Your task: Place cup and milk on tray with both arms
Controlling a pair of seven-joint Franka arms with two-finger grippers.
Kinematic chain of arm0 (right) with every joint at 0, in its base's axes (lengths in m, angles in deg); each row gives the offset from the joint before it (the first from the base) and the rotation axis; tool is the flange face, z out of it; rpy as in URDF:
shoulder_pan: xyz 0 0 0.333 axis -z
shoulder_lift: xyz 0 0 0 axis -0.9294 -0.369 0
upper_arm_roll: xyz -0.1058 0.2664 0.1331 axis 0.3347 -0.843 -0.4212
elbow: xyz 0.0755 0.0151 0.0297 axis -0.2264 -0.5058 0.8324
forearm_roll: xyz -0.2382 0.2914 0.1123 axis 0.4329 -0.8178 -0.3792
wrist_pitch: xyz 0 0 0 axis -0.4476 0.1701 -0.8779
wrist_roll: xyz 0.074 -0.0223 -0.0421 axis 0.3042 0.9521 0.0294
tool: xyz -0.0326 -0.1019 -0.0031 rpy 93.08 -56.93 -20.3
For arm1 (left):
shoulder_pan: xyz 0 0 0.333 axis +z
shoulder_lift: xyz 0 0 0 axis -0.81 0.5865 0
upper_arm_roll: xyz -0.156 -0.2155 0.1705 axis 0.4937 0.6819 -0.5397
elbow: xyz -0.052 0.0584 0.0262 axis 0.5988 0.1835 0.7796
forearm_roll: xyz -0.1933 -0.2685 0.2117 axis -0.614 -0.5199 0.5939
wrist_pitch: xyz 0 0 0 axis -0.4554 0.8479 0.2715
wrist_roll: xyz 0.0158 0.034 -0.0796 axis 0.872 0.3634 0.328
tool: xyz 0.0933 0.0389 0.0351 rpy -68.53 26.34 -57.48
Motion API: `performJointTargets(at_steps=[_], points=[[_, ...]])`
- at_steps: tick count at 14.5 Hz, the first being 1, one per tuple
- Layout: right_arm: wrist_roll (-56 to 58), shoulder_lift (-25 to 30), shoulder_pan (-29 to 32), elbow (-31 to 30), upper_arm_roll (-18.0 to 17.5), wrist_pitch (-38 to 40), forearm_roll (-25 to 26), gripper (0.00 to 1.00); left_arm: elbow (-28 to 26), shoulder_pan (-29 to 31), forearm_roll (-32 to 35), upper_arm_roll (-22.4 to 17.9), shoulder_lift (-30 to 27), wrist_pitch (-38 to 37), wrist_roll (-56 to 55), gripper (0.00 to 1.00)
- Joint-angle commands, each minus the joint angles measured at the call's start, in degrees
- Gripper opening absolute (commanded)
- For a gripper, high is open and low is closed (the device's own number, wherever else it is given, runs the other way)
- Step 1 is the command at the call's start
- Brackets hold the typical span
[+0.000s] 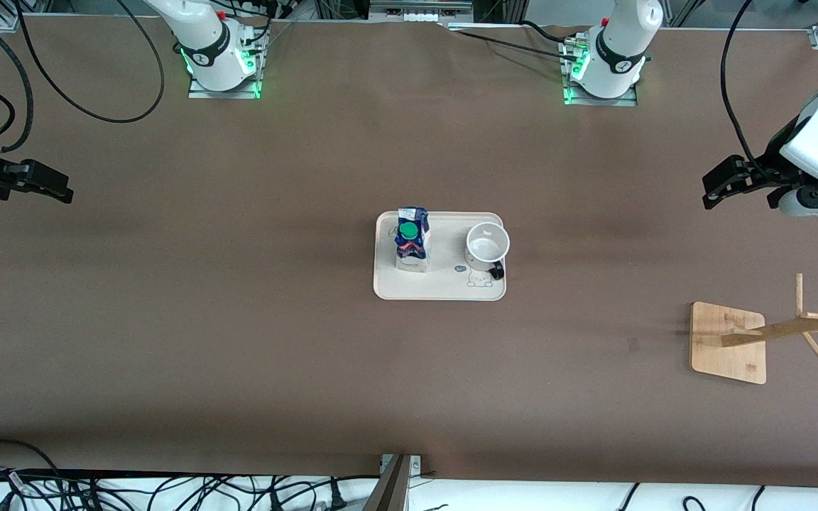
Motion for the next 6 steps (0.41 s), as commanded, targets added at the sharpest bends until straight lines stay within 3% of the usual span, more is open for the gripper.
performJointTargets(at_steps=[1,6], points=[[0.63,1.43,0.54,-1.61,-0.46,-0.74,0.98,1.0,1.51,0.01,0.23,0.09,0.74,-0.25,0.2,1.0],[0.63,1.42,0.54,-1.61,-0.46,-0.74,0.9,1.0,1.6,0.09,-0.38,0.09,0.74,-0.25,0.2,1.0]])
